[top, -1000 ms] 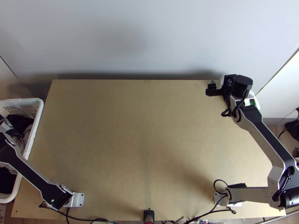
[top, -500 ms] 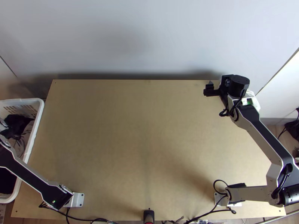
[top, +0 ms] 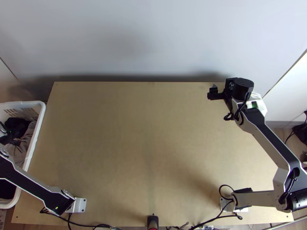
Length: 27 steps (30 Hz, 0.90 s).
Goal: Fold the t-shirt
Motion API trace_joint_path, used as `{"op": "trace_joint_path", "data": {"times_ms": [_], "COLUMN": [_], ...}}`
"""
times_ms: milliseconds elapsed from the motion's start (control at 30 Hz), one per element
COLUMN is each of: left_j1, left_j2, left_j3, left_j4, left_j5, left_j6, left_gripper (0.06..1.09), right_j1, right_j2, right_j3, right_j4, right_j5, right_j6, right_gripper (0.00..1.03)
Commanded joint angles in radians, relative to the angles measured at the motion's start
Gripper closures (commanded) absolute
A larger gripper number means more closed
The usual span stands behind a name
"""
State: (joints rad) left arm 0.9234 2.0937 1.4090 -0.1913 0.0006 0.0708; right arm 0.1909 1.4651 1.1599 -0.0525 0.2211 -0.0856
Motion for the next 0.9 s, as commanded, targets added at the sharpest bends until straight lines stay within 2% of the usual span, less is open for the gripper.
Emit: {"op": "trace_joint_path", "data": {"times_ms": [0, 167, 533, 867], "left_j1": [0.032, 0.019, -0.136, -0.393], "left_j2": [-0.155, -0.363, -0.636, -0.98], "left_j3": [-0.128, -0.212, -0.305, -0.521], "left_j4": [0.02, 0.018, -0.085, -0.142], "left_j5": [0.114, 0.214, 0.231, 0.294], "left_j6": [0.011, 0.007, 0.001, 0.015], "left_gripper": [1.05, 1.05, 1.05, 1.05], "right_j1": [0.008, 0.018, 0.022, 0.027], "right_j2": [0.0, 0.004, 0.003, -0.002], "right_j3": [-0.008, -0.009, -0.011, -0.02], "right_j4": [0.0, 0.003, 0.003, 0.003], "right_j5": [0.001, 0.003, 0.007, 0.009], "right_j6": [0.004, 0.009, 0.015, 0.024], "right_gripper": [0.07, 0.07, 0.07, 0.07]}}
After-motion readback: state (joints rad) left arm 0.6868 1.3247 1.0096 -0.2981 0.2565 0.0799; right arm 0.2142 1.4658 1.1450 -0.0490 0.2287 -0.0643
